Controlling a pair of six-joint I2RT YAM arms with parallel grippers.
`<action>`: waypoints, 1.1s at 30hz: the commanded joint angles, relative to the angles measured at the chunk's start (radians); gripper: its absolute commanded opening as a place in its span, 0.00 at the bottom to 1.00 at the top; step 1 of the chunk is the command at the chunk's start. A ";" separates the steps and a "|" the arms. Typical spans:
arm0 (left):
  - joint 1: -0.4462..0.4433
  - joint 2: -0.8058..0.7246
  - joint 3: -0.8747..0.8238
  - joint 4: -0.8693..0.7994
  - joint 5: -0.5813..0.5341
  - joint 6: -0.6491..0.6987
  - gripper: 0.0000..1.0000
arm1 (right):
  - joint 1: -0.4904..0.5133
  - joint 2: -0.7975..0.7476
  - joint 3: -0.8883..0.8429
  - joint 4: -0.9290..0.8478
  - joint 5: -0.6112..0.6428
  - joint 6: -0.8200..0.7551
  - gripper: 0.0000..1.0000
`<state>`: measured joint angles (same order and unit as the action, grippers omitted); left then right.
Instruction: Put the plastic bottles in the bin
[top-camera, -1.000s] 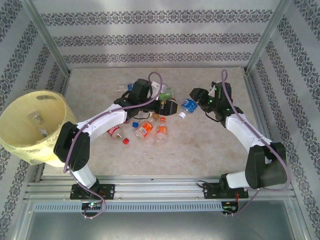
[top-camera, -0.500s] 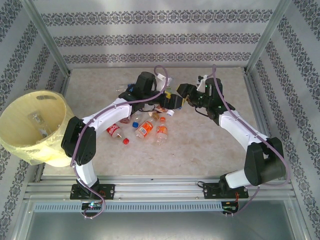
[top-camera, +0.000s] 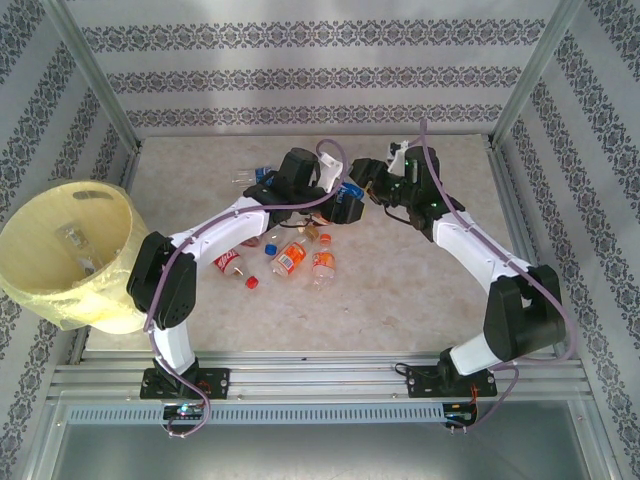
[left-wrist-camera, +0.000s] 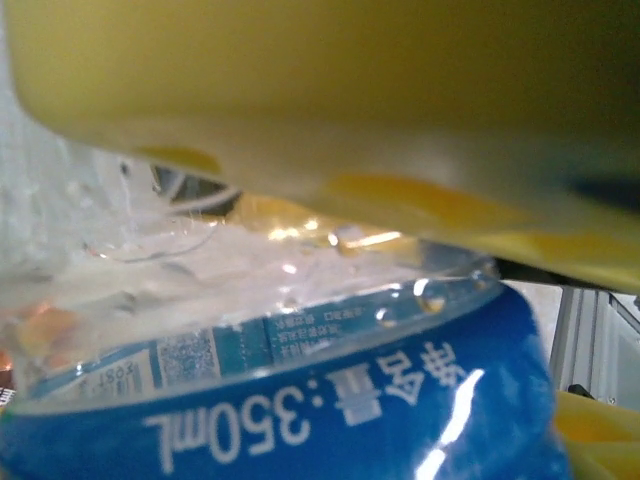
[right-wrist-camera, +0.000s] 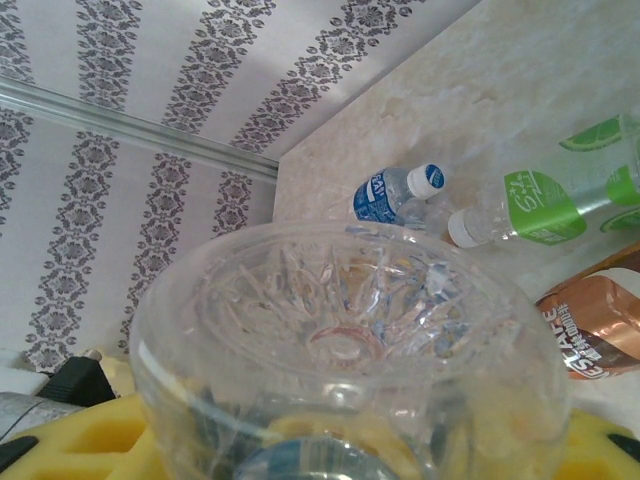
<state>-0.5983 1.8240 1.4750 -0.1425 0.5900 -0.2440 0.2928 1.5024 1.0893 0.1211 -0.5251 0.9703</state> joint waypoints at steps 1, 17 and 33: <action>-0.008 -0.015 0.008 0.058 -0.011 -0.004 0.67 | 0.014 0.016 0.046 0.006 -0.045 0.013 0.57; 0.007 -0.253 -0.156 -0.037 -0.357 0.015 0.55 | -0.127 -0.018 0.074 0.193 -0.017 0.099 0.98; 0.060 -0.757 -0.211 -0.514 -1.022 -0.096 0.57 | -0.180 -0.101 0.069 0.006 0.243 -0.143 0.98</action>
<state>-0.5529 1.1385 1.2697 -0.5247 -0.2741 -0.3191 0.1387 1.4303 1.1854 0.1001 -0.3027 0.8623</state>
